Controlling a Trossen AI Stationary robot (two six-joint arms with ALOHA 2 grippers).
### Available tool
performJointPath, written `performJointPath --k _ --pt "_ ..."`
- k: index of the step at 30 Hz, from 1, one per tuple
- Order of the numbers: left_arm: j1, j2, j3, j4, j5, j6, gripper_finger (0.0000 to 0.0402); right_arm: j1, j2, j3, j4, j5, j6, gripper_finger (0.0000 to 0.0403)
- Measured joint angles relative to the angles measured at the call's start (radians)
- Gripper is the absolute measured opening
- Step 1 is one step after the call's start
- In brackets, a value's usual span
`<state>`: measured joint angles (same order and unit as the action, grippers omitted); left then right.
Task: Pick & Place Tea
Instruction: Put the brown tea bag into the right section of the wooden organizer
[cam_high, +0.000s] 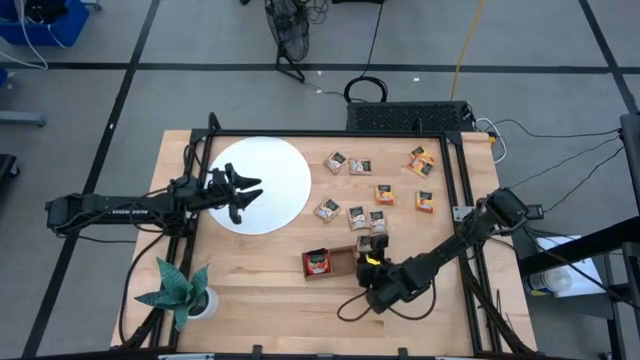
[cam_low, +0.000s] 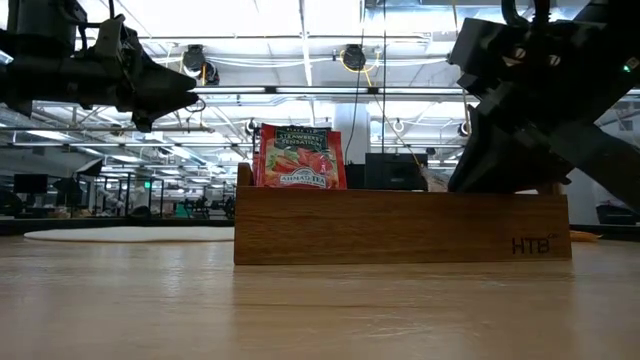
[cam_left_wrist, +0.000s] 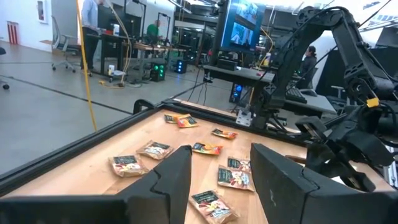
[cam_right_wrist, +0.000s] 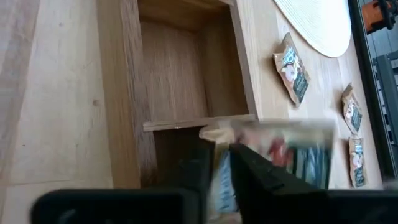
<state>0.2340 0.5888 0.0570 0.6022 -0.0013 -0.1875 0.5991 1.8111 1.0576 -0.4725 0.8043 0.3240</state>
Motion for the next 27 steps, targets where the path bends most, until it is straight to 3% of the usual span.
performJointPath --k 8,16,18,22,27 --pt "0.0 0.0 0.0 0.0 0.0 0.0 0.0166 0.0 -0.073 0.0 0.0 0.003 -0.029 0.016" --pt "0.0 0.0 0.0 0.0 0.0 0.0 0.0166 -0.034 -0.327 -0.05 -0.03 -0.005 -0.105 0.0171" --pt "0.0 0.0 0.0 0.0 0.0 0.0 0.0166 -0.084 -0.397 -0.084 -0.031 -0.078 -0.12 0.0167" --pt "0.0 0.0 0.0 0.0 0.0 0.0 0.0166 -0.237 -0.501 -0.186 0.034 -0.347 -0.123 0.0161" --pt "0.0 0.0 0.0 0.0 0.0 0.0 0.0166 -0.38 -0.544 -0.324 0.185 -0.583 -0.174 0.0163"
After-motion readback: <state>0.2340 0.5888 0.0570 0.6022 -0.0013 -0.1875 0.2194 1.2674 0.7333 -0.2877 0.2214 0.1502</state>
